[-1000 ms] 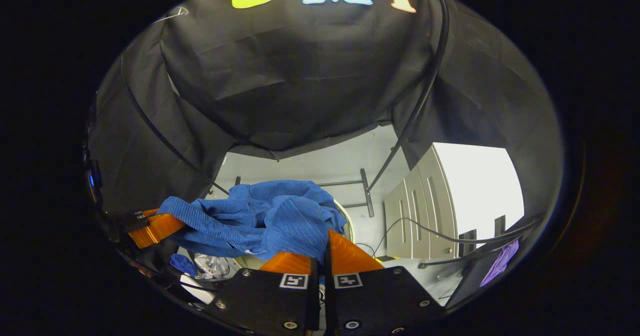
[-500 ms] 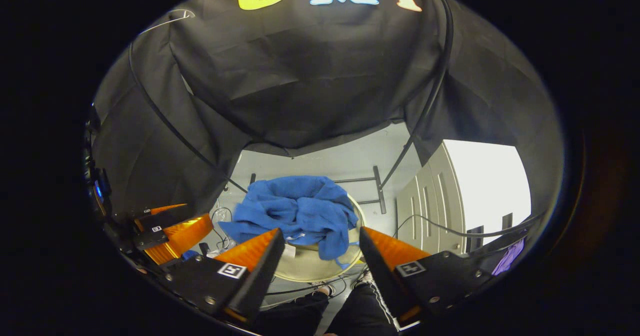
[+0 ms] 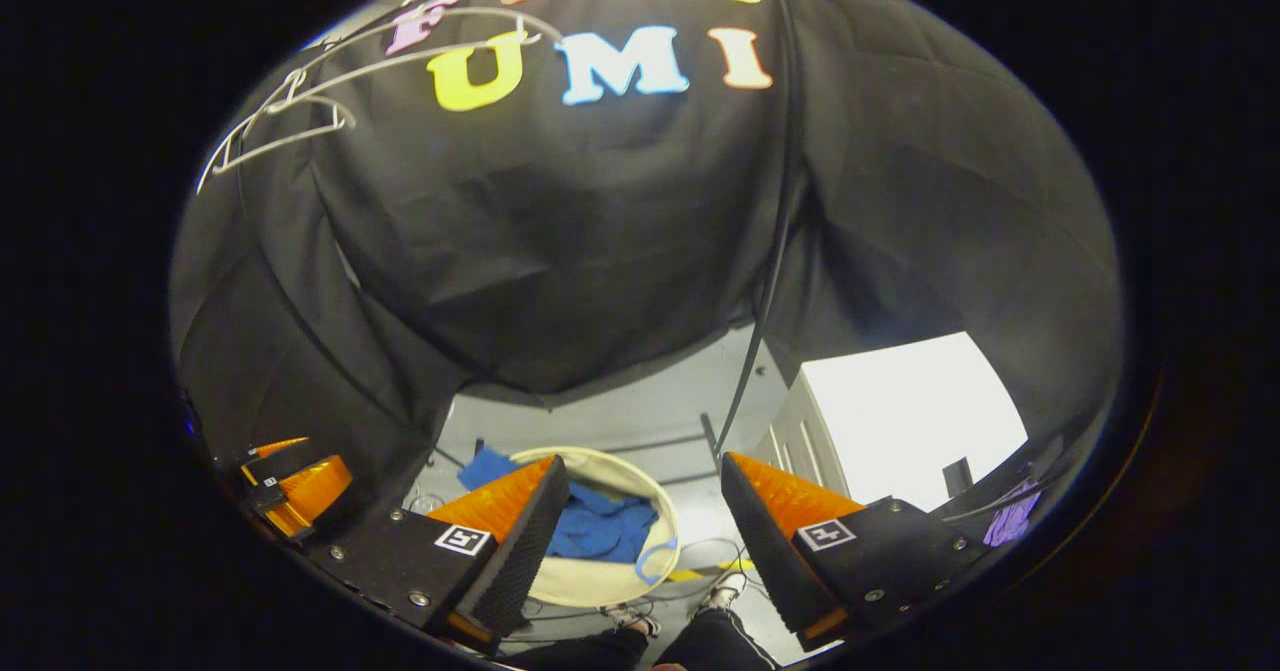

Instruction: Grasp the clothes on the hanger with both hands and then place them into the laundry hamper below.

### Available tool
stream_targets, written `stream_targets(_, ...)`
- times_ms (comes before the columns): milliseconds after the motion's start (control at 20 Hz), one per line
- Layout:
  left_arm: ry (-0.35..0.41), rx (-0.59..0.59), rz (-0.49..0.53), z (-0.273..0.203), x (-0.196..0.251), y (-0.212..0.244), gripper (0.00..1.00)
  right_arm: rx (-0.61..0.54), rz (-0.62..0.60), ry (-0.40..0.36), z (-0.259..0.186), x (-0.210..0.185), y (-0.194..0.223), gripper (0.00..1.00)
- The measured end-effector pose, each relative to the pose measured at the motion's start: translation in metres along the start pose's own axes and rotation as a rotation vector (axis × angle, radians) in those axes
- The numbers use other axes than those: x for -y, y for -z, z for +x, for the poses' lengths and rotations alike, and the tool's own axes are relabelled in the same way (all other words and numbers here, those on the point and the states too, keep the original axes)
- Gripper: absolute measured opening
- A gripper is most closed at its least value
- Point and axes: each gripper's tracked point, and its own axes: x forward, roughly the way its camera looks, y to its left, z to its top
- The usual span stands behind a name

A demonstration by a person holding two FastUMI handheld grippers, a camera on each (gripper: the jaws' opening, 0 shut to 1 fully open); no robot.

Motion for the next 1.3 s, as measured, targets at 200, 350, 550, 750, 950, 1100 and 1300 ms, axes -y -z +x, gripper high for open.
stream_targets(200, -0.031, 0.152, 0.021, -0.028, 0.016, -0.094, 0.81, 0.176, -0.002, 0.013, -0.019, 0.015, -0.063, 0.95)
stream_targets(350, -0.069, 0.244, 0.009, -0.058, 0.035, -0.155, 0.81, 0.295, 0.005, -0.012, -0.035, 0.023, -0.11, 0.92)
stream_targets(550, -0.137, 0.348, -0.039, -0.094, 0.071, -0.225, 0.81, 0.455, -0.024, -0.013, -0.075, 0.056, -0.171, 0.92)
stream_targets(750, -0.202, 0.437, -0.061, -0.129, 0.103, -0.292, 0.8, 0.6, -0.082, -0.001, -0.109, 0.101, -0.218, 0.92)
stream_targets(950, -0.27, 0.512, -0.057, -0.17, 0.143, -0.313, 0.8, 0.681, -0.099, -0.024, -0.127, 0.139, -0.243, 0.94)
stream_targets(1100, -0.346, 0.562, -0.07, -0.214, 0.17, -0.319, 0.8, 0.712, -0.09, -0.053, -0.14, 0.166, -0.249, 0.95)
stream_targets(1300, -0.432, 0.583, -0.053, -0.269, 0.186, -0.288, 0.8, 0.739, -0.097, -0.102, -0.152, 0.185, -0.245, 0.94)
